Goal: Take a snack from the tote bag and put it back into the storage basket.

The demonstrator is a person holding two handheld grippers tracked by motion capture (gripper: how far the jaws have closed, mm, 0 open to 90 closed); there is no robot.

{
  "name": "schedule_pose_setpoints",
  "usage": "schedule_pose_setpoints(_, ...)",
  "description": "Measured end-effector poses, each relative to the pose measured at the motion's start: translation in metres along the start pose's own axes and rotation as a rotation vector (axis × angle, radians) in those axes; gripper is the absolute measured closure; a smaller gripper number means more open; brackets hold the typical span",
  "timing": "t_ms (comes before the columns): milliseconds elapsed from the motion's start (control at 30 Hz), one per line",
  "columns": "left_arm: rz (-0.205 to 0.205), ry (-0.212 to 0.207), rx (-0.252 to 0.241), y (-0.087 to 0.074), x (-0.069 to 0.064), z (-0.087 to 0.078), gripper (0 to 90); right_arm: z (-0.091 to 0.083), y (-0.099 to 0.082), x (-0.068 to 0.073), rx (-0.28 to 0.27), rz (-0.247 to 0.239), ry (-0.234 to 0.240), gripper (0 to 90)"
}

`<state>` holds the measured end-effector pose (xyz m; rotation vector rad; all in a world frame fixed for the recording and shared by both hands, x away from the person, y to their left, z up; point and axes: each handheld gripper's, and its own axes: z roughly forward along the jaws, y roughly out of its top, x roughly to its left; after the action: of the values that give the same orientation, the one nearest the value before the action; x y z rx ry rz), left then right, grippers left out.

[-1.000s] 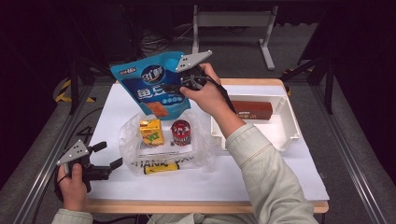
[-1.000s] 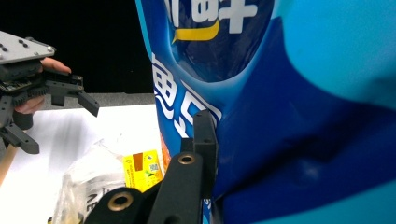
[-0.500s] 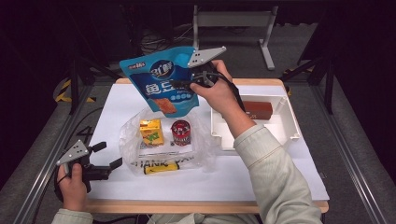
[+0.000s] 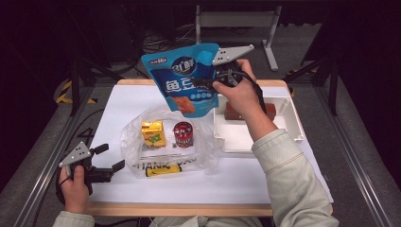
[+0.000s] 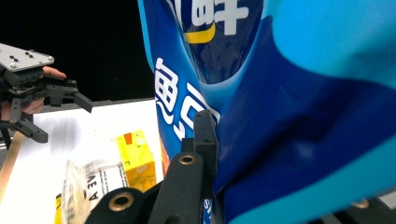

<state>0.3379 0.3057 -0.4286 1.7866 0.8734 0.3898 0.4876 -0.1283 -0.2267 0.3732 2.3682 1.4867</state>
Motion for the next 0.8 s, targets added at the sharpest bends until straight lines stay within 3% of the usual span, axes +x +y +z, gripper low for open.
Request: schedule_pose_setpoints(800, 0.004, 0.003, 0.004, 0.000, -0.001, 0.001, 2.8, -0.058, -0.021, -0.016, 0.008, 0.035, -0.096, 86.9)
